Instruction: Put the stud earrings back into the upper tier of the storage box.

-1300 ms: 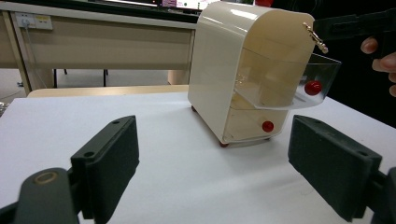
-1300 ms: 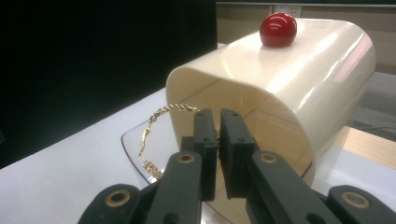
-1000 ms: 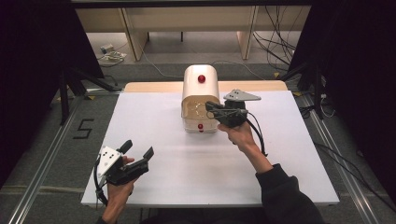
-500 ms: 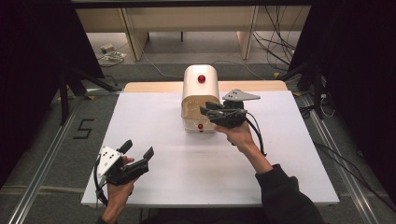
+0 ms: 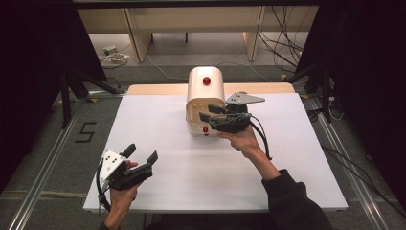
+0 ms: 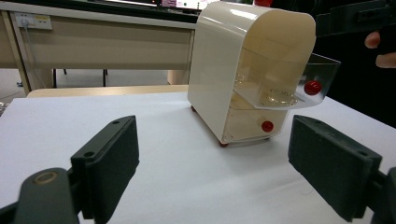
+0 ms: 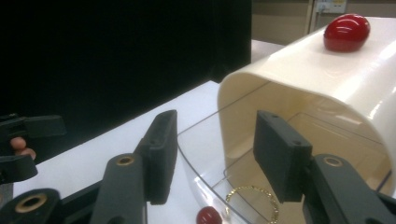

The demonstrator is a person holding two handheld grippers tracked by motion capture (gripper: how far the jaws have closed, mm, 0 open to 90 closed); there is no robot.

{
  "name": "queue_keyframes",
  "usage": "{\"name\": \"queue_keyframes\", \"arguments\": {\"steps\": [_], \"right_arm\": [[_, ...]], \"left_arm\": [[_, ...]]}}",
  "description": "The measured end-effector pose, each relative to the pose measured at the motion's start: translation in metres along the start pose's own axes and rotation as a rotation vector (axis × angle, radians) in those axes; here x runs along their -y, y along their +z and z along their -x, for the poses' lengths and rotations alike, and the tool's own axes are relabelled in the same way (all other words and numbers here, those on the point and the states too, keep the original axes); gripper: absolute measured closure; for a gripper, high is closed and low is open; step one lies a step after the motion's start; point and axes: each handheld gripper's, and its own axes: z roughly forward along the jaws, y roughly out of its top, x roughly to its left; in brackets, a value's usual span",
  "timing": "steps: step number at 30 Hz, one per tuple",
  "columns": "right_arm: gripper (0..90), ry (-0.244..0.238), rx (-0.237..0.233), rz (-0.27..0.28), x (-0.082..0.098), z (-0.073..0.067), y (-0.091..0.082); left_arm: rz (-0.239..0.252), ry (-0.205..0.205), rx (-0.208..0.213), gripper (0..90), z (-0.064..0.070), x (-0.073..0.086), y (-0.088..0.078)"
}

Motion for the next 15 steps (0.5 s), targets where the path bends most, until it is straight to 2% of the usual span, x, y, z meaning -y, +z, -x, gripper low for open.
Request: {"name": "queue_keyframes", "arguments": {"steps": [6,15], "right_arm": [[42.7,0.001,-0.007,-0.016,-0.0012,-0.0042,0.0009],[38.9,-0.003,-0.025,-0.021,-0.0027,-0.0086,0.0]], "left_arm": [[0.0,0.0,0.0,15.6,0.0,0.0,-0.0001],[-0.001,-0.001,0.0,15.6,-0.0002,-0.0002,0.0002]]}}
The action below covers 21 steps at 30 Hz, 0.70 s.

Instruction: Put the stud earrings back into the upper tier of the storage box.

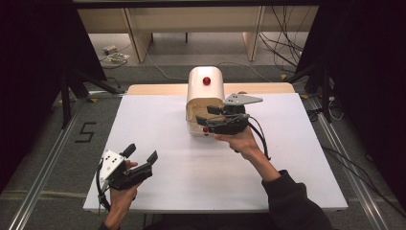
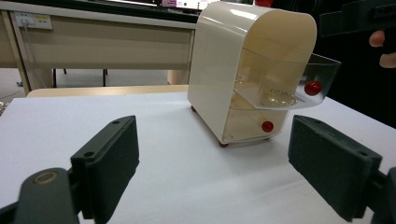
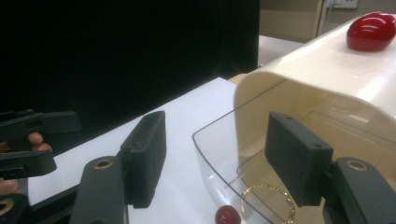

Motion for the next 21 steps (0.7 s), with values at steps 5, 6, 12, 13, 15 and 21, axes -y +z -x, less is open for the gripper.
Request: {"name": "queue_keyframes", "arguments": {"steps": [5,6,12,13,15,21], "right_arm": [[37.6,-0.008,-0.004,-0.007,0.0,-0.004,0.001],[37.4,-0.007,-0.006,-0.004,0.0,-0.004,0.001],[36.0,-0.009,-0.008,-0.004,-0.001,-0.007,-0.001],[35.7,-0.01,-0.007,-0.01,-0.001,-0.007,-0.001],[34.8,-0.013,-0.01,-0.011,0.0,-0.008,-0.002],[32.9,-0.017,-0.021,-0.017,0.001,-0.012,-0.003]], "left_arm": [[-0.001,0.0,-0.001,15.6,0.0,0.0,0.0],[0.0,0.0,-0.001,15.6,0.0,0.0,0.0],[-0.001,0.0,0.0,15.6,0.0,0.0,0.0],[-0.001,0.0,-0.001,15.6,0.0,0.0,0.0],[-0.002,0.002,0.0,15.6,0.0,0.0,0.0],[-0.003,0.001,0.0,15.6,0.0,0.0,0.0]]}}
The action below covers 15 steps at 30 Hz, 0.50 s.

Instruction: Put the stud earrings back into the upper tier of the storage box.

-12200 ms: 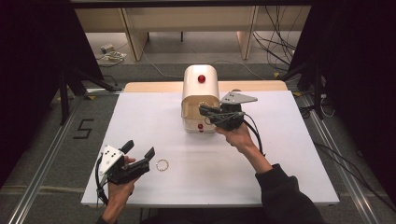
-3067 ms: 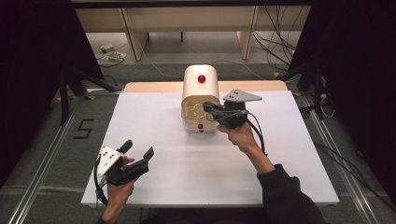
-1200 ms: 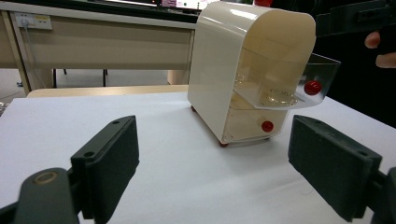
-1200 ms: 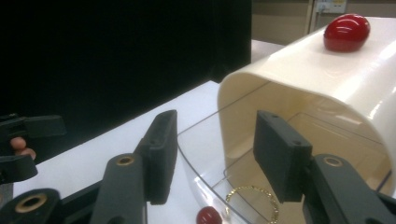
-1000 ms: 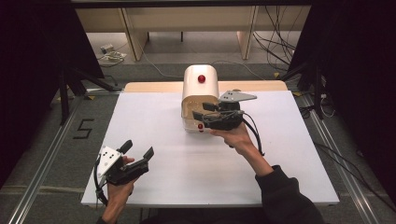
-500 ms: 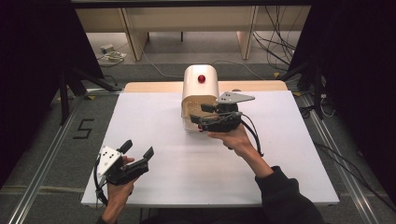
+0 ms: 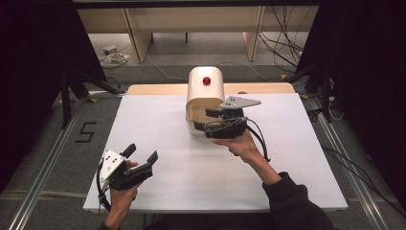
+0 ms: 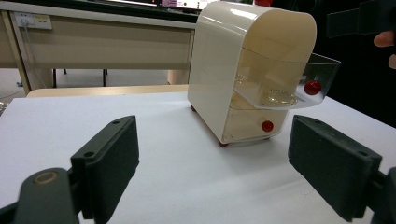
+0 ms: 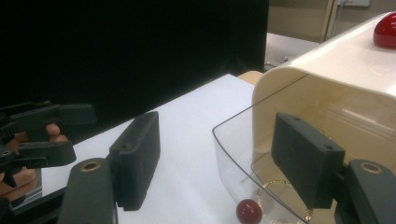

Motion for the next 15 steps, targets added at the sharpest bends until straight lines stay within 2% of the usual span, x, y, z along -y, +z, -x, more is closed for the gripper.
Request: {"name": "queue_keyframes", "arguments": {"steps": [15], "right_arm": [[29.9,0.003,-0.009,-0.017,0.0067,-0.0015,-0.0053]], "left_arm": [[0.0,-0.001,-0.001,15.6,0.0002,0.0,0.0006]]}}
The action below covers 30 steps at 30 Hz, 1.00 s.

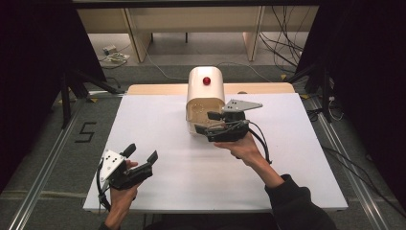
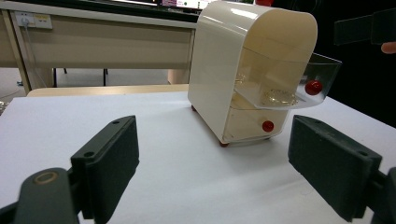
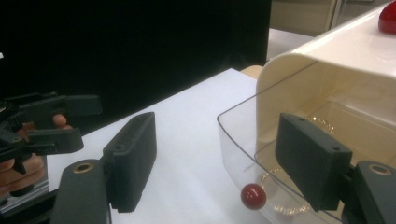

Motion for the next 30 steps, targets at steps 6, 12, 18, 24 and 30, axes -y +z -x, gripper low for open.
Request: {"name": "queue_keyframes", "arguments": {"steps": [6,12,18,24,30], "right_arm": [[28.8,0.0,-0.007,-0.009,0.005,0.0,-0.001],[28.4,-0.001,-0.007,-0.023,0.009,0.001,-0.003],[28.3,-0.002,-0.01,-0.035,0.011,-0.002,-0.004],[28.4,-0.01,-0.02,-0.063,0.018,-0.005,-0.003],[29.4,-0.009,-0.018,-0.081,0.025,-0.004,-0.005]], "left_arm": [[-0.002,0.001,0.001,15.6,0.001,0.0,0.001],[-0.006,0.003,0.002,15.6,0.0,0.0,0.001],[-0.002,0.001,0.0,15.6,0.0,0.0,0.0],[-0.002,0.0,0.0,15.6,0.0,0.0,0.0],[0.001,-0.002,0.0,15.6,0.0,0.0,0.001]]}}
